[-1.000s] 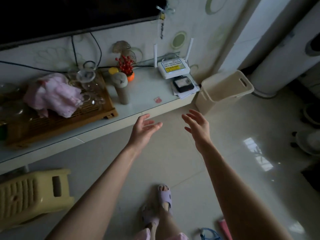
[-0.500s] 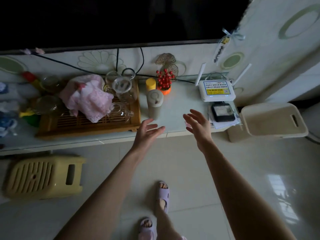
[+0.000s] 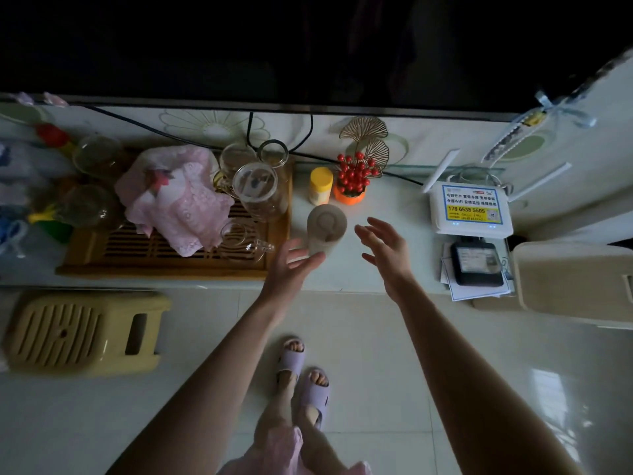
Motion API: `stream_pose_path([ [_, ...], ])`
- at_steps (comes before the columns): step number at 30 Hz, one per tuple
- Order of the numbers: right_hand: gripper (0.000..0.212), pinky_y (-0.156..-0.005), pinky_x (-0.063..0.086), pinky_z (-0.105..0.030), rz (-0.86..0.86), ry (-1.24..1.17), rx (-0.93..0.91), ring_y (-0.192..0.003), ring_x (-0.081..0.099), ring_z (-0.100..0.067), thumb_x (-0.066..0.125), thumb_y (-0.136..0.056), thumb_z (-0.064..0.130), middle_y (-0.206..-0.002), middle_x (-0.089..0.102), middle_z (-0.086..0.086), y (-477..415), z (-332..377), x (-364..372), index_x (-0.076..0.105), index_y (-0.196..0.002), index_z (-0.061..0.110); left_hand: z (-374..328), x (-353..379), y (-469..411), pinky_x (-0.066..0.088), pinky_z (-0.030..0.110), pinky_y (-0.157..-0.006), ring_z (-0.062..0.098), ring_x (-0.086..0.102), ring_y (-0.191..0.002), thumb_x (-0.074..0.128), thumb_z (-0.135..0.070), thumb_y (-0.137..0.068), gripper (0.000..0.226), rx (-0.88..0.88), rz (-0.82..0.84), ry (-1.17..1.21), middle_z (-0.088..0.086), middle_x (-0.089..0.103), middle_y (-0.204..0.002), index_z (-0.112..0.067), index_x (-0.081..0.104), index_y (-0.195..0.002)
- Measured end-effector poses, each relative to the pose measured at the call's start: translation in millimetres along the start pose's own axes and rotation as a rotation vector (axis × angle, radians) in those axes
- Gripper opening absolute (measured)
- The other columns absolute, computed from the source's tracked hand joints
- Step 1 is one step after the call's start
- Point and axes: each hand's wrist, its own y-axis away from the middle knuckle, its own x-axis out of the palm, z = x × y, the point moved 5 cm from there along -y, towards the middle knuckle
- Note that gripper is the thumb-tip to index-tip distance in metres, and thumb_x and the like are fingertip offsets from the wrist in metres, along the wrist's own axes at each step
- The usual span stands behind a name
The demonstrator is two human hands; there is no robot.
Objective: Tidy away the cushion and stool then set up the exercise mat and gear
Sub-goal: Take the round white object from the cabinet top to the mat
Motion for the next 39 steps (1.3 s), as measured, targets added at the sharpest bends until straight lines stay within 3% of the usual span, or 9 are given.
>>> stream_pose_path([
  [6,0.051,-0.086,0.048,-0.034,0.032,-0.001,0.047,-0.106,0.057,-0.018,0.065,-0.086,0.034,-0.129,0.058,-0.009,-32,-7,17,0.051,-0.132,0.016,3,4,-35,0.046,0.027,-0.082,0.009,0.058,-0.104,0.073,-0.045,-0.064,0.075,-0.042,0.019,-0.02,0.002,0.058,-0.122,-0.017,0.046,-0.128],
  [10,0.057,-0.09,0.046,-0.037,0.079,0.004,0.083,-0.11,0.055,-0.016,0.067,-0.083,0.041,-0.131,0.055,-0.005,-49,-11,26,0.051,-0.133,0.02,1,6,-54,0.045,0.024,-0.082,0.006,0.056,-0.104,0.077,-0.036,-0.073,0.073,-0.051,0.049,0.007,0.001,0.053,-0.128,-0.018,0.04,-0.134],
  [16,0.066,-0.1,0.044,-0.049,0.166,-0.009,0.154,-0.121,0.051,-0.02,0.064,-0.071,0.053,-0.13,0.056,-0.002,-68,-19,38,0.054,-0.131,0.025,3,6,-80,0.046,0.023,-0.081,0.01,0.052,-0.116,0.072,-0.044,-0.063,0.087,-0.091,0.133,-0.011,-0.002,0.049,-0.134,-0.022,0.036,-0.139],
  [18,0.062,-0.099,0.045,-0.051,0.188,-0.009,0.181,-0.12,0.053,-0.021,0.063,-0.073,0.056,-0.127,0.059,-0.001,-69,-23,39,0.058,-0.127,0.027,2,7,-82,0.047,0.027,-0.082,0.009,0.054,-0.116,0.074,-0.047,-0.062,0.084,-0.091,0.19,-0.012,-0.006,0.055,-0.131,-0.025,0.042,-0.136],
  [21,0.04,-0.099,0.046,-0.051,0.226,-0.045,0.218,-0.114,0.058,-0.023,0.062,-0.078,0.056,-0.114,0.065,-0.001,-71,-27,42,0.067,-0.109,0.03,1,10,-83,0.048,0.033,-0.089,0.0,0.058,-0.108,0.071,-0.043,-0.069,0.048,-0.081,0.276,-0.016,-0.023,0.066,-0.108,-0.039,0.056,-0.115],
  [25,0.032,-0.097,0.048,-0.05,0.223,-0.114,0.236,-0.109,0.061,-0.026,0.06,-0.078,0.053,-0.106,0.068,-0.002,-69,-30,47,0.07,-0.096,0.029,-3,14,-82,0.049,0.027,-0.089,-0.006,0.062,-0.098,0.064,-0.03,-0.078,0.023,-0.058,0.307,0.012,-0.024,0.069,-0.097,-0.043,0.065,-0.097],
  [31,0.033,-0.097,0.048,-0.051,0.169,-0.169,0.236,-0.109,0.061,-0.028,0.062,-0.077,0.053,-0.109,0.067,-0.006,-59,-29,46,0.07,-0.096,0.028,-11,16,-79,0.049,0.02,-0.083,-0.001,0.065,-0.094,0.064,-0.024,-0.078,0.023,-0.025,0.37,0.021,-0.018,0.072,-0.093,-0.039,0.069,-0.093],
  [35,0.022,-0.098,0.047,-0.051,0.124,-0.203,0.216,-0.112,0.06,-0.026,0.059,-0.086,0.046,-0.111,0.066,-0.004,-42,-25,30,0.069,-0.095,0.03,-13,25,-71,0.052,0.024,-0.088,0.009,0.065,-0.104,0.069,-0.025,-0.073,0.038,-0.044,0.387,0.022,-0.012,0.071,-0.103,-0.03,0.064,-0.111],
  [39,0.029,-0.094,0.05,-0.045,0.065,-0.241,0.198,-0.115,0.06,-0.022,0.062,-0.082,0.051,-0.112,0.068,0.001,-17,-25,3,0.071,-0.102,0.031,-18,47,-58,0.051,0.023,-0.086,0.011,0.065,-0.104,0.073,-0.021,-0.072,0.049,-0.068,0.495,-0.026,-0.006,0.071,-0.107,-0.022,0.06,-0.12],
])
